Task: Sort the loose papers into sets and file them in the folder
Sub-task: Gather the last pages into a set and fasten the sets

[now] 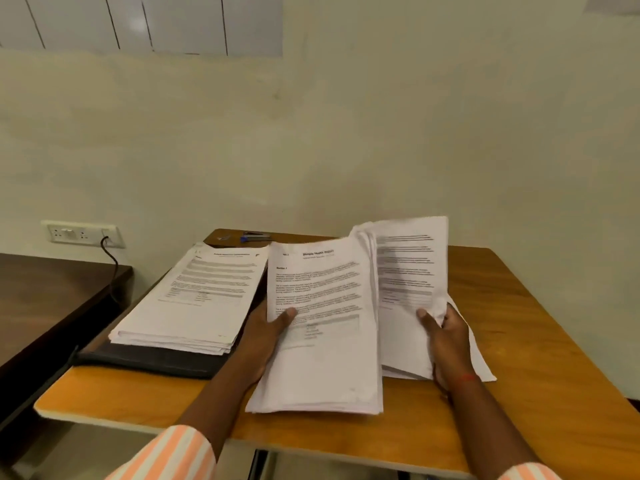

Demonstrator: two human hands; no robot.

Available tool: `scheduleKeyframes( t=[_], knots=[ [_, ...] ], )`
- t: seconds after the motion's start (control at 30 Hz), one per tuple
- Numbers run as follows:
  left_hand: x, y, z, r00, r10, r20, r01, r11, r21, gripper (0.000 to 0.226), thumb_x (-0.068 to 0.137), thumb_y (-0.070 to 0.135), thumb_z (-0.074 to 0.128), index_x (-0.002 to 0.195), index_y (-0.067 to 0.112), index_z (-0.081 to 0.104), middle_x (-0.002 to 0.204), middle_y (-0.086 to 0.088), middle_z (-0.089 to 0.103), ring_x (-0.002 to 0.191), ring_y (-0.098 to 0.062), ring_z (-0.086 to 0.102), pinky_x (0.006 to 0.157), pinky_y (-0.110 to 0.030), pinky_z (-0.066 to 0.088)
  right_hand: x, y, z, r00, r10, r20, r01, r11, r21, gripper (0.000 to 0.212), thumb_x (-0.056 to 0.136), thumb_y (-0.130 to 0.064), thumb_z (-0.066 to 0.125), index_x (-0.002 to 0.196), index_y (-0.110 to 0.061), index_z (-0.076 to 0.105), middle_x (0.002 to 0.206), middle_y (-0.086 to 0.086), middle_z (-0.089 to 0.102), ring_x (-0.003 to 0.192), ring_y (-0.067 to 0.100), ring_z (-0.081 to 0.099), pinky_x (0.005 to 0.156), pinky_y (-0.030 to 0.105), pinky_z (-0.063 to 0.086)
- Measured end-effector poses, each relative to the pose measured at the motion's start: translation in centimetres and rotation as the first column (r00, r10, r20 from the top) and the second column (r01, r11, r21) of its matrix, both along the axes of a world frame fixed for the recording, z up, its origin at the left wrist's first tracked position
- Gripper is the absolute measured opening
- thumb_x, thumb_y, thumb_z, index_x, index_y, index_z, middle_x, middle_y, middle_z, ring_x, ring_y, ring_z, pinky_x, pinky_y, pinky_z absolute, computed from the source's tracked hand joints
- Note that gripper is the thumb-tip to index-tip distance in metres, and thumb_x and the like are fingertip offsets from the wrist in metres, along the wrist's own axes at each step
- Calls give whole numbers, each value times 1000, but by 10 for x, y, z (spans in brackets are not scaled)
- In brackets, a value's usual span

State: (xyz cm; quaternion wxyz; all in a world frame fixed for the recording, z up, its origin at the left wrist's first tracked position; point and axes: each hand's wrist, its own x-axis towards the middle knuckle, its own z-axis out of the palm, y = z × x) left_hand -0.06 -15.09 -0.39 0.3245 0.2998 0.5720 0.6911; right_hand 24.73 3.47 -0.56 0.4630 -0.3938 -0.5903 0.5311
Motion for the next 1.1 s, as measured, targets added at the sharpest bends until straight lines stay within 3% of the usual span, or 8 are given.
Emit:
scheduleKeyframes(
  t=[0.13,0.3,0.5,0.67,0.87,1.03,1.1],
  knots=[
    [5,2,-3,992,-35,-124,37,999,9,53,94,21,69,143,25,50,128,3,70,116,-21,68,89,-31,59,1,3,-1,994,21,-111,-30,996,-79,31,96,-23,66,126,-26,62,114,-5,73,102,23,71,85,50,60],
    [12,-1,3,987,-63,-151,72,996,55,50,96,16,66,141,30,49,126,5,71,113,-16,69,82,-25,59,2,4,-2,988,59,-145,-69,995,-69,32,96,-21,66,128,-22,61,116,-2,73,103,24,71,84,50,60],
    [10,-3,0,994,-54,-92,62,995,76,44,97,14,65,139,18,54,124,-3,72,112,-25,70,84,-32,60,1,2,-3,986,86,-146,-93,994,-48,35,95,-19,66,129,-20,60,117,-1,73,104,24,71,85,51,59],
    [8,-3,-3,994,-42,-101,51,995,84,45,97,16,64,140,24,52,126,0,71,114,-22,69,88,-33,59,1,0,-2,980,126,-157,-132,991,-30,33,95,-17,65,128,-21,61,118,0,73,105,26,71,85,51,59],
    [6,3,-9,1000,-11,-7,11,998,56,39,101,12,58,138,22,54,126,-2,71,113,-21,70,86,-31,59,-7,-24,0,953,301,-28,-301,953,20,42,92,-29,68,133,-29,58,122,-4,71,108,21,70,90,54,58],
    [0,13,-12,999,34,41,-34,999,-8,38,104,16,53,142,16,51,125,-3,71,112,-23,70,88,-34,60,-21,-54,13,914,405,-17,-405,914,-19,30,103,-36,53,131,-31,61,117,-3,73,107,17,71,88,39,59],
    [2,13,-10,997,79,20,-79,996,-30,36,103,17,56,139,18,52,123,-1,72,111,-23,70,84,-32,60,-21,-57,16,924,381,-42,-383,923,-44,38,105,-46,41,132,-27,61,119,-2,72,110,19,69,90,39,58]
  ],
)
